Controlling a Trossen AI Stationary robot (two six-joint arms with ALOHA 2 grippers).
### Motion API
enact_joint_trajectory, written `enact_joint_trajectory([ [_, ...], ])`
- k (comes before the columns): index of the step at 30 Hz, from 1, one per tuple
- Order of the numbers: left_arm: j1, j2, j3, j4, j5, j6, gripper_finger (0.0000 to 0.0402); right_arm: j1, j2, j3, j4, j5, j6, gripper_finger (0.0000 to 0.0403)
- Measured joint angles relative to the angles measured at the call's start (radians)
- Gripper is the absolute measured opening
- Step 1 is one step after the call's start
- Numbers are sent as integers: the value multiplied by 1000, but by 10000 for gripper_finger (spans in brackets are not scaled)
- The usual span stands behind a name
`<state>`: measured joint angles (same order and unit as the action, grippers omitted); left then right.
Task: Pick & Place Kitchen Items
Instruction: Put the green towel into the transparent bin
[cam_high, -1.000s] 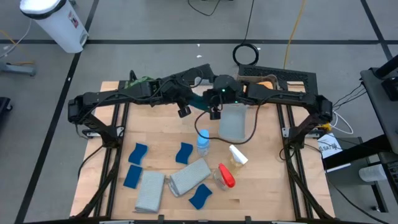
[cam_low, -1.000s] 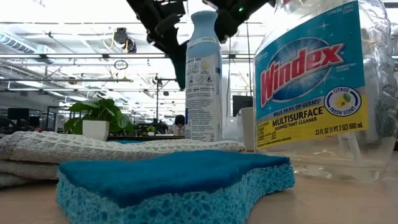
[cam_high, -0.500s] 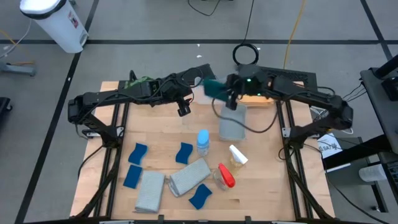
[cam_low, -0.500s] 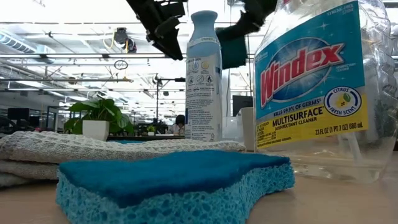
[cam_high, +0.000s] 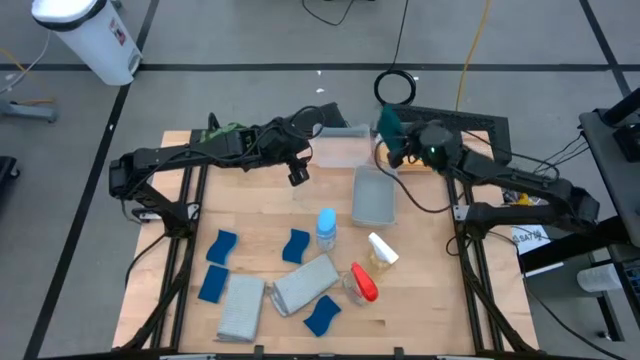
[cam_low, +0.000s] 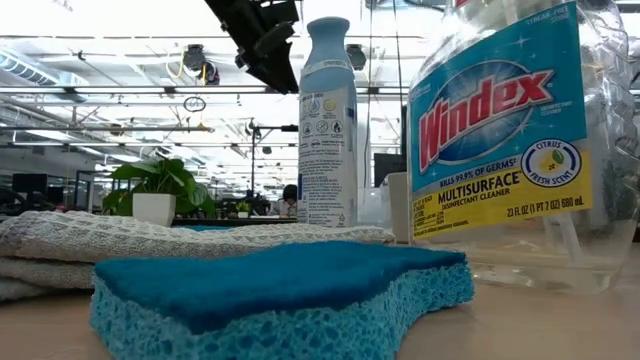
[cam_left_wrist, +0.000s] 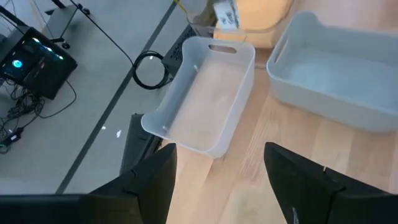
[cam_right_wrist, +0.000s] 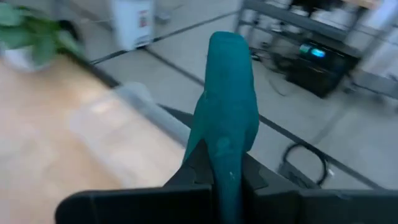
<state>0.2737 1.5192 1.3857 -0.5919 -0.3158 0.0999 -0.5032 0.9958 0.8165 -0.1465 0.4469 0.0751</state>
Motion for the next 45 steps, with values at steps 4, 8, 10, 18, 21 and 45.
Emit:
enact_joint_trajectory([
  [4, 0, 0, 0, 20, 0, -28, 244, -22, -24, -181, 190, 107, 94, 0],
  [8, 0, 0, 0, 19, 0, -31, 244, -52, -5, -315, 398, 77, 181, 0],
  [10, 0, 0, 0, 20, 0, -31, 244, -62, 14, -357, 495, 42, 219, 0],
  [18, 0, 0, 0, 20, 0, -33, 244, -68, 125, -421, 673, 4, 262, 0],
  [21, 0, 0, 0, 21, 0, -33, 244, -76, 171, -423, 669, 28, 262, 0],
  [45, 0, 0, 0, 20, 0, -38, 244, -93, 233, -423, 474, 286, 276, 83],
])
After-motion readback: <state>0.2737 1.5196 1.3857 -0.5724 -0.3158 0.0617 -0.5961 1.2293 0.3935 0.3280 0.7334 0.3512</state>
